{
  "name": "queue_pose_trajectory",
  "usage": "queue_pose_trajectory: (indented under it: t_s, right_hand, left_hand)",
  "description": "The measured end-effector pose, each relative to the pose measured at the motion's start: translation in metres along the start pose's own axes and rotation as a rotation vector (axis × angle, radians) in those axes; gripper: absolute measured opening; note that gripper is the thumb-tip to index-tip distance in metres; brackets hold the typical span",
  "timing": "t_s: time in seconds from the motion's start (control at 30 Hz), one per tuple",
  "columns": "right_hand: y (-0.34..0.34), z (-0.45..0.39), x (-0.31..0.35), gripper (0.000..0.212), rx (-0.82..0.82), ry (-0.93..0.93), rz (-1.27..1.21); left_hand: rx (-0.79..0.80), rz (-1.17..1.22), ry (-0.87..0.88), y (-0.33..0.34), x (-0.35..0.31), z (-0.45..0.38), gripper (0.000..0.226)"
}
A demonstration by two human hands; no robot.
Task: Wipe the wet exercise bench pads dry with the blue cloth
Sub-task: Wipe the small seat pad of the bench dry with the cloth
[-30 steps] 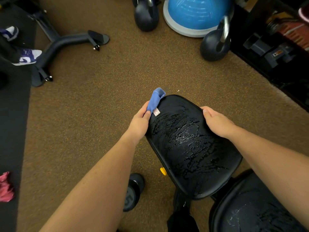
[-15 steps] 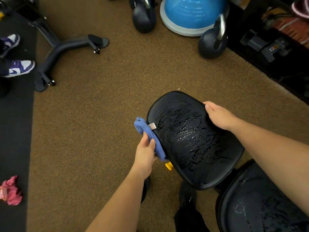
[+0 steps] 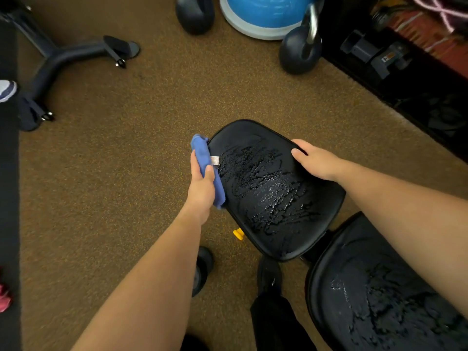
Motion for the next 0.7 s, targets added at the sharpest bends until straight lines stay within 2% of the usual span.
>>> queue_pose_trajectory:
  t_s: [0.17, 0.7]
  right_hand:
    - [0.003, 0.005, 0.0, 0.052, -0.026, -0.018, 0.003]
    - [0.0, 0.021, -0.001, 0.051, -0.061, -0.025, 0.019]
  left_hand:
    - [-0.044, -0.024, -0.067, 0.009, 0.014, 0.036, 0.065]
    - [-0.026, -0.036, -0.067, 0.049, 0.074, 0.115, 0.073]
Point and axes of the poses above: each hand's wrist, its own z-axis away from the middle knuckle, its own y-axis out of the palm, x = y × z, the point moved 8 cm from there along -z, towards the middle knuckle, and after that the axes turned 5 degrees about -x, right-handed, at the moved point
